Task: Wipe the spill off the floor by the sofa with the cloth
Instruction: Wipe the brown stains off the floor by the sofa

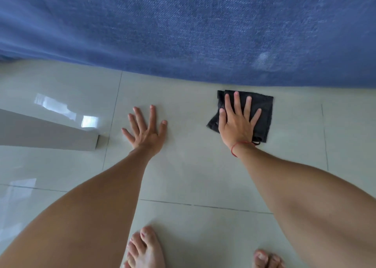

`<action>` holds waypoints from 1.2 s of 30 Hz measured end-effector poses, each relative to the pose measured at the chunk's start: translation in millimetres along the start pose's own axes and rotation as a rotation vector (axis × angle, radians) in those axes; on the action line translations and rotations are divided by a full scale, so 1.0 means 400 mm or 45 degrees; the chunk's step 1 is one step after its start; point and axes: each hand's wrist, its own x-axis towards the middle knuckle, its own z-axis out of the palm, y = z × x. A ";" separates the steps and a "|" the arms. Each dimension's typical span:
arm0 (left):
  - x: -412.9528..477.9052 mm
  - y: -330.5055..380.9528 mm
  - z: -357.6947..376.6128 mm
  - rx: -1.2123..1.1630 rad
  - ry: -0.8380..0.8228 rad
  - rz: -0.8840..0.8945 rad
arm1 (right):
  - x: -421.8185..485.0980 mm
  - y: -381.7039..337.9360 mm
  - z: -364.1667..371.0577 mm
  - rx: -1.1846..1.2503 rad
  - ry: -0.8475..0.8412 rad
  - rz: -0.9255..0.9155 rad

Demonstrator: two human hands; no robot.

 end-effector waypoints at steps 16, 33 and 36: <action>-0.012 -0.072 -0.071 -0.049 -0.009 0.082 | -0.118 -0.079 0.036 -0.071 -0.077 -0.382; 0.002 -0.126 -0.031 -0.009 0.023 0.020 | -0.065 -0.318 0.072 0.097 -0.049 -0.327; -0.001 -0.123 -0.043 -0.019 -0.029 0.011 | -0.137 -0.307 0.083 0.050 -0.087 -0.451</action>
